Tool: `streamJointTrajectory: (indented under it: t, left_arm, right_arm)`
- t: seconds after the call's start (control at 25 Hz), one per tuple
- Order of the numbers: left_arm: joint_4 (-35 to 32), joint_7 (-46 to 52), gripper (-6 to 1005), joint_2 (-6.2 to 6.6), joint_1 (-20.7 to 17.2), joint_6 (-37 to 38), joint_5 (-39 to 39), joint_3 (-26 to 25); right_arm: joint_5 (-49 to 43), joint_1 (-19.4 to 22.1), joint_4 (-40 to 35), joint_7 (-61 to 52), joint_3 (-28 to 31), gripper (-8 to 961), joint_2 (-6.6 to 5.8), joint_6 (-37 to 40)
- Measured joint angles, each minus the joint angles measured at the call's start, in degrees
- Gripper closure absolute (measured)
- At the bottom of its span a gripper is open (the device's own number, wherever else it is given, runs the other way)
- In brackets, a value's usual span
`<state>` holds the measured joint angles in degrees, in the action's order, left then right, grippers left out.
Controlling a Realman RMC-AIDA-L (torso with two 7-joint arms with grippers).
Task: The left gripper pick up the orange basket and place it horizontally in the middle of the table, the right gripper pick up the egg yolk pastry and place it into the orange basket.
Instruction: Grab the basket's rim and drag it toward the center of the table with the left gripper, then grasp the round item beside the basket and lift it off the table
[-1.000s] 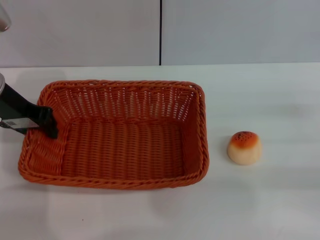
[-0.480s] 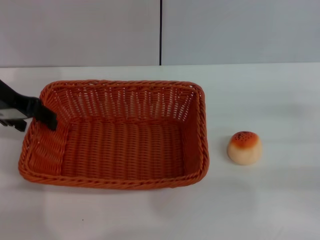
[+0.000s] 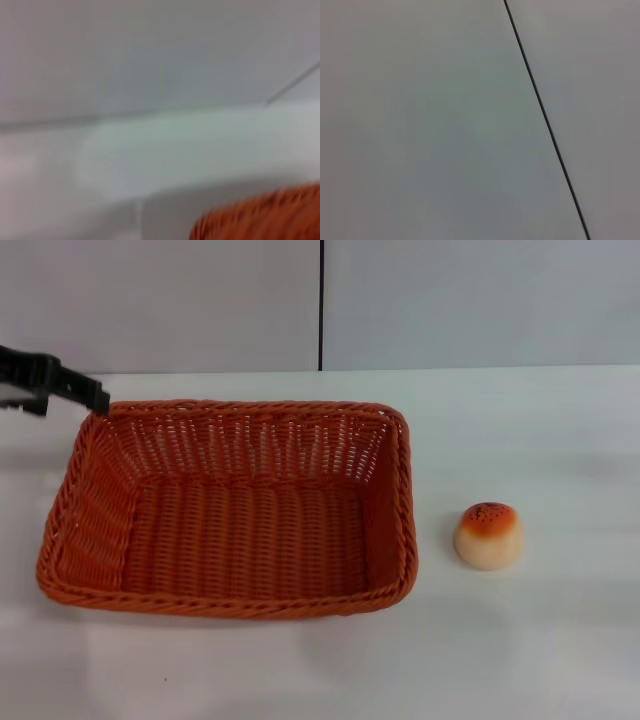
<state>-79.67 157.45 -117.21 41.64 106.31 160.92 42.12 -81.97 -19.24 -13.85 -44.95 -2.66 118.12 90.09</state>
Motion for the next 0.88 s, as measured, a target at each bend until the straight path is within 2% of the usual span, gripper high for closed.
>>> streamJointTrajectory:
  t: [0.04, 0.12, 0.16, 0.2, 0.24, 0.28, 0.36, 0.4, 0.44, 0.48, 0.6, 0.64, 0.68, 0.84, 0.88]
  left_arm:
    - [-1.2, -5.2, 185, -0.39, -2.7, -4.7, -6.4, -3.5]
    - [-1.2, -6.7, 185, -0.42, -3.7, -6.1, -8.4, -3.9]
    - [-1.2, -13.2, 185, -0.55, -8.2, -12.6, -16.4, -3.6]
    - [-1.2, -13.2, 185, -0.55, -8.2, -12.6, -16.4, -3.6]
    - [-1.2, -17.6, 185, -0.80, -11.0, -16.2, -20.3, -2.7]
    - [-1.2, -17.6, 185, -0.80, -11.0, -16.2, -20.3, -2.7]
    - [-0.9, -22.2, 185, -0.99, -14.1, -20.0, -25.5, -1.5]
    - [-0.4, -25.4, 185, -1.09, -16.6, -23.2, -30.2, -0.6]
    - [1.4, -31.2, 185, -1.13, -20.5, -28.4, -38.7, 0.9]
    - [1.4, -31.2, 185, -1.13, -20.5, -28.4, -38.7, 0.9]
    - [7.0, -42.1, 185, -1.04, -24.6, -32.4, -51.9, 1.7]
    - [12.8, -53.6, 185, -1.04, -27.0, -32.9, -62.5, 1.5]
    - [12.8, -53.6, 185, -1.04, -27.0, -32.9, -62.5, 1.5]
    - [22.0, -70.8, 185, -1.05, -30.0, -31.5, -76.0, 1.4]
    - [24.8, -76.1, 185, -1.12, -30.8, -30.9, -79.4, 1.4]
  right_arm:
    - [-0.2, 0.9, -4.2, -4.4, -1.9, 379, 0.25, -0.8]
    - [-0.3, 1.4, -6.6, -7.2, -3.1, 379, 0.29, -1.2]
    - [-2.4, 2.4, -12.2, -14.4, -5.6, 379, 0.17, -2.2]
    - [-2.4, 2.4, -12.2, -14.4, -5.6, 379, 0.17, -2.2]
    - [-7.7, 2.9, -17.9, -22.6, -7.3, 379, -0.29, -3.1]
    - [-7.7, 2.9, -17.9, -22.6, -7.3, 379, -0.29, -3.1]
    - [-15.5, 2.9, -24.4, -30.9, -8.2, 379, -0.76, -3.1]
    - [-19.9, 2.6, -27.9, -35.2, -8.5, 379, -0.86, -2.6]
    - [-27.3, 1.9, -33.9, -42.6, -9.0, 379, -1.00, -1.3]
    - [-27.3, 1.9, -33.9, -42.6, -9.0, 379, -1.00, -1.3]
    - [-38.0, 0.2, -40.1, -52.6, -10.7, 379, -1.79, 2.3]
    - [-44.9, -1.7, -42.9, -59.3, -12.6, 379, -2.73, 6.1]
    - [-44.9, -1.7, -42.9, -59.3, -12.6, 379, -2.73, 6.1]
    - [-57.3, -6.6, -48.3, -71.0, -15.9, 379, -3.58, 14.6]
    - [-57.3, -6.6, -48.3, -71.0, -15.9, 379, -3.58, 14.6]
